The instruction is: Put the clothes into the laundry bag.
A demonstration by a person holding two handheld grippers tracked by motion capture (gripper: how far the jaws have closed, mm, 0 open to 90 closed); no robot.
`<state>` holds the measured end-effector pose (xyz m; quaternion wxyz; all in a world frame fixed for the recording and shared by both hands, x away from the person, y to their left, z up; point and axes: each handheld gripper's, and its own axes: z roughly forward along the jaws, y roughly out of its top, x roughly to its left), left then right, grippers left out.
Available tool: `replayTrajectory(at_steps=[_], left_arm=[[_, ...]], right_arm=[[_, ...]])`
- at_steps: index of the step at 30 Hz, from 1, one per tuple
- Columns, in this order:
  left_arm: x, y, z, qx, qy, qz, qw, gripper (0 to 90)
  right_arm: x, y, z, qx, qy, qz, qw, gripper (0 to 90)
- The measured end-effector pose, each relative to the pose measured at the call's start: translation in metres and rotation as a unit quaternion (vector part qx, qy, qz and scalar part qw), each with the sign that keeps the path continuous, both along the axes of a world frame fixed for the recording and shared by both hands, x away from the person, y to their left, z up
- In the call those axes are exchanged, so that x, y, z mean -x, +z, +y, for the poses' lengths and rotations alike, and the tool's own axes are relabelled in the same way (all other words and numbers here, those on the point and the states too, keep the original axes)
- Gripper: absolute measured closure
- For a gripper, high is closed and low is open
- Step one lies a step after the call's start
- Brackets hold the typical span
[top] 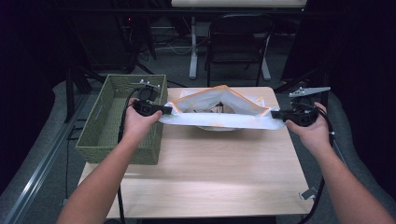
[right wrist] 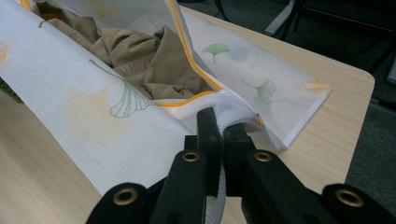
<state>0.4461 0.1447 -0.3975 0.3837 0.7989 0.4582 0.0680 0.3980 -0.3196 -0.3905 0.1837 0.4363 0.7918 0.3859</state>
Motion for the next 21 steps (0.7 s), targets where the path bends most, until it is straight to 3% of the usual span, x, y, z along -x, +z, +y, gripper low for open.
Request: replayTrajectory(at_steps=[21], left_arm=[[-0.013, 0.021, -0.005, -0.005, 0.009, -0.015, 0.9998, 88.5]], right_arm=[[-0.018, 0.017, 0.000, 0.005, -0.018, -0.012, 0.9997, 88.9]])
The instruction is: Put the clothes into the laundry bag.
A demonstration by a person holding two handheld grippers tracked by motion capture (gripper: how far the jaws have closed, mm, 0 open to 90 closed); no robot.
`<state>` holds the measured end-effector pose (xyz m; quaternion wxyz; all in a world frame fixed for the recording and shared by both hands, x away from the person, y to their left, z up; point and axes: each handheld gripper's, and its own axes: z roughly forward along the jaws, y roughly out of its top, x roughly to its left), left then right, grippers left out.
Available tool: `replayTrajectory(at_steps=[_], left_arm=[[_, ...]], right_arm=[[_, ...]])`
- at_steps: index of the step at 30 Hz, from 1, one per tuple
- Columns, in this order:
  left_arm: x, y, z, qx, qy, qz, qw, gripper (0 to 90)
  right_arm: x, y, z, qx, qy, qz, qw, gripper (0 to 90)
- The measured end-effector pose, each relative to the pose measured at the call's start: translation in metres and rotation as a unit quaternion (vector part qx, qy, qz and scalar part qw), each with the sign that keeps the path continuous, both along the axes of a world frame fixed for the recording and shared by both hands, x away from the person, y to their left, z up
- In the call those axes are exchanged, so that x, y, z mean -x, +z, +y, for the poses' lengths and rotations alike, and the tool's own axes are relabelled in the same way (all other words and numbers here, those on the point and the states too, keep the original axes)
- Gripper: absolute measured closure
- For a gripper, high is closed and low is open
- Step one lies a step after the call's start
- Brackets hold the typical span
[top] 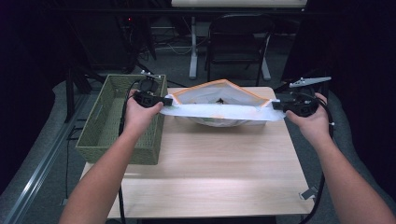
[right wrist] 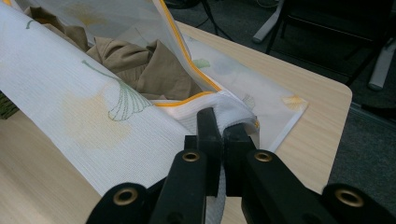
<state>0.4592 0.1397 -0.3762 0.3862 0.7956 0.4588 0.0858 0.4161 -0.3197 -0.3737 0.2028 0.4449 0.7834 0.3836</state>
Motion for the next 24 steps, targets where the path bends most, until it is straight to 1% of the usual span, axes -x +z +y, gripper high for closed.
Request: replayTrajectory(at_steps=[2, 8, 13, 17, 24], left_arm=[[-0.001, 0.003, -0.001, -0.004, -0.001, -0.003, 1.0000, 88.6], [-0.005, 0.016, -0.002, 0.000, 0.008, -0.015, 0.9998, 88.5], [-0.007, 0.025, -0.004, 0.000, 0.007, -0.022, 0.9997, 88.5], [-0.007, 0.029, -0.005, -0.002, 0.004, -0.025, 0.9997, 88.6], [-0.007, 0.033, -0.004, -0.003, 0.005, -0.028, 0.9996, 88.5]], right_arm=[[-0.001, 0.003, -0.001, 0.002, 0.000, -0.002, 1.0000, 88.9], [-0.004, 0.014, 0.000, 0.003, -0.003, -0.014, 0.9999, 88.9], [-0.004, 0.019, -0.001, 0.009, -0.006, -0.019, 0.9998, 88.9], [-0.004, 0.024, -0.002, 0.007, -0.009, -0.024, 0.9997, 88.9], [-0.004, 0.030, -0.001, 0.012, -0.008, -0.027, 0.9995, 88.9]])
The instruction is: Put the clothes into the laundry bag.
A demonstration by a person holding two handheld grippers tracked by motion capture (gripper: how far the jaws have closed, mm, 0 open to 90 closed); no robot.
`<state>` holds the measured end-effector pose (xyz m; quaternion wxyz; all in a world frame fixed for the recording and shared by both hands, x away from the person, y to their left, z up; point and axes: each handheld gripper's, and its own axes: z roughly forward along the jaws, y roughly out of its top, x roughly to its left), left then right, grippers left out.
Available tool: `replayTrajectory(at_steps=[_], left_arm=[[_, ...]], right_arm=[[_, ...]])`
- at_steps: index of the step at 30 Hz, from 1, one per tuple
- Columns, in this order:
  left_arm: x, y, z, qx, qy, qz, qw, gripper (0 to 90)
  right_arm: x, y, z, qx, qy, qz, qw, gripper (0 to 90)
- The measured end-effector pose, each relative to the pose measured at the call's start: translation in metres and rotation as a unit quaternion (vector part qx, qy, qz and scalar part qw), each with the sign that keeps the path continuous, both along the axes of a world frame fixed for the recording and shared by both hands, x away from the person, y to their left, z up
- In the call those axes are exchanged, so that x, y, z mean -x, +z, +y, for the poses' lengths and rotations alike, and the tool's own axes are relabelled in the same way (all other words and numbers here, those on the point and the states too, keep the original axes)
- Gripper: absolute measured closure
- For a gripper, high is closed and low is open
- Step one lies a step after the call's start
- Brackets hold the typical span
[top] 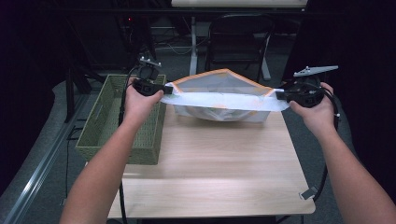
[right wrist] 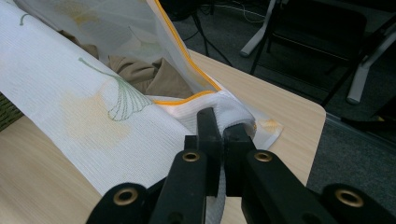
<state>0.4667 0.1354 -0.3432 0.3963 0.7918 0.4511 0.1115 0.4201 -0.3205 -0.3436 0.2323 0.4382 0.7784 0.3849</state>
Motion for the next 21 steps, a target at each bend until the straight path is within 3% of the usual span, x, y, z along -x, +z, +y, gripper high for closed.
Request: replayTrajectory(at_steps=[21], left_arm=[[-0.008, 0.013, 0.002, 0.003, 0.005, -0.004, 1.0000, 88.6]], right_arm=[[-0.005, 0.016, 0.004, 0.009, -0.001, -0.009, 0.9999, 88.9]])
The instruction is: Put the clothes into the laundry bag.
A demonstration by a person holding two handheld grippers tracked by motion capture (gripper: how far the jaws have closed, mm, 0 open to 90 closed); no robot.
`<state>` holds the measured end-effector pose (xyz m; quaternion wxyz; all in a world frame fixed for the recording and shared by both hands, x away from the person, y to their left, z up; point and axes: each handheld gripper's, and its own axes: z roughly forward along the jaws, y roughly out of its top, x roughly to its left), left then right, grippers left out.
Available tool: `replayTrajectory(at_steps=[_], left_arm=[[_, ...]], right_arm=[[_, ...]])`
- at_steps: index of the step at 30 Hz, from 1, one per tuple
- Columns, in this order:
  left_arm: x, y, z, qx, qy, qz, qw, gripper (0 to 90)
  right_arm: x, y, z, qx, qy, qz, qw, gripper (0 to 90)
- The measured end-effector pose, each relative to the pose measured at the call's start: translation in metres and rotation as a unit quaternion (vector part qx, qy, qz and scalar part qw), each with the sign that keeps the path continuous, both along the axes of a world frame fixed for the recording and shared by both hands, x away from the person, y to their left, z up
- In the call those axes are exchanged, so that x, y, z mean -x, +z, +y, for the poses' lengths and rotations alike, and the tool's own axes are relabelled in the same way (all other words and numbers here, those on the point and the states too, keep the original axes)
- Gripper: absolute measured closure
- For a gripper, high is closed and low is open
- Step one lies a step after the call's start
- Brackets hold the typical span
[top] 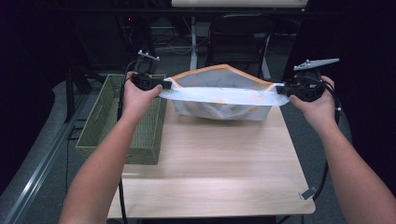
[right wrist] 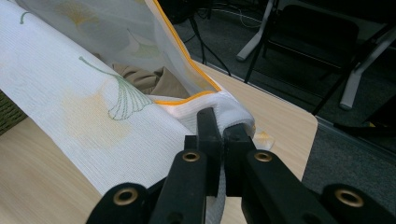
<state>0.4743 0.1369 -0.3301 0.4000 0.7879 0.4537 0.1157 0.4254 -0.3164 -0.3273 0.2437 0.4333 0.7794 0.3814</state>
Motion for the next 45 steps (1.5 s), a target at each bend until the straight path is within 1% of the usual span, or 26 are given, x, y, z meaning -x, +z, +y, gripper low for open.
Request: replayTrajectory(at_steps=[3, 6, 11, 16, 18, 22, 25, 27, 31, 37, 42, 45], left_arm=[[-0.002, 0.000, 0.000, 0.002, 0.003, 0.001, 1.0000, 88.6], [-0.005, 0.000, 0.000, 0.001, 0.003, 0.002, 1.0000, 88.6], [-0.007, 0.001, -0.001, -0.001, 0.005, 0.002, 1.0000, 88.6], [-0.010, 0.002, -0.001, 0.001, 0.006, 0.006, 1.0000, 88.5], [-0.011, 0.003, -0.001, 0.000, 0.007, 0.004, 1.0000, 88.6], [-0.013, 0.003, -0.002, 0.000, 0.006, 0.008, 1.0000, 88.6], [-0.015, 0.003, 0.000, 0.005, 0.005, 0.012, 0.9999, 88.6], [-0.015, 0.003, 0.000, 0.009, 0.006, 0.012, 0.9999, 88.6], [-0.016, 0.004, 0.001, 0.008, 0.005, 0.012, 0.9999, 88.6], [-0.016, 0.006, 0.002, 0.019, 0.006, 0.008, 0.9998, 88.6], [-0.014, 0.009, 0.003, 0.017, 0.008, 0.001, 0.9998, 88.6], [-0.011, 0.015, 0.003, 0.017, 0.008, -0.008, 0.9998, 88.6]], right_arm=[[-0.002, 0.001, -0.001, -0.001, -0.002, 0.002, 1.0000, 88.9], [-0.005, 0.002, -0.001, -0.007, 0.000, 0.005, 1.0000, 88.9], [-0.008, 0.002, 0.000, -0.001, -0.001, 0.004, 1.0000, 88.9], [-0.010, 0.004, -0.001, -0.003, -0.002, 0.008, 1.0000, 88.8], [-0.011, 0.004, -0.001, -0.008, -0.003, 0.010, 0.9999, 88.9], [-0.014, 0.004, -0.002, -0.017, -0.006, 0.014, 0.9997, 88.9], [-0.016, 0.004, -0.005, -0.026, -0.006, 0.022, 0.9994, 88.9], [-0.018, 0.004, -0.007, -0.038, -0.006, 0.025, 0.9989, 88.8], [-0.018, 0.005, -0.008, -0.046, -0.005, 0.027, 0.9986, 88.9], [-0.018, 0.008, -0.010, -0.053, -0.006, 0.024, 0.9983, 88.9], [-0.016, 0.012, -0.008, -0.046, -0.006, 0.015, 0.9988, 88.9], [-0.015, 0.015, -0.008, -0.046, -0.006, 0.008, 0.9989, 88.8]])
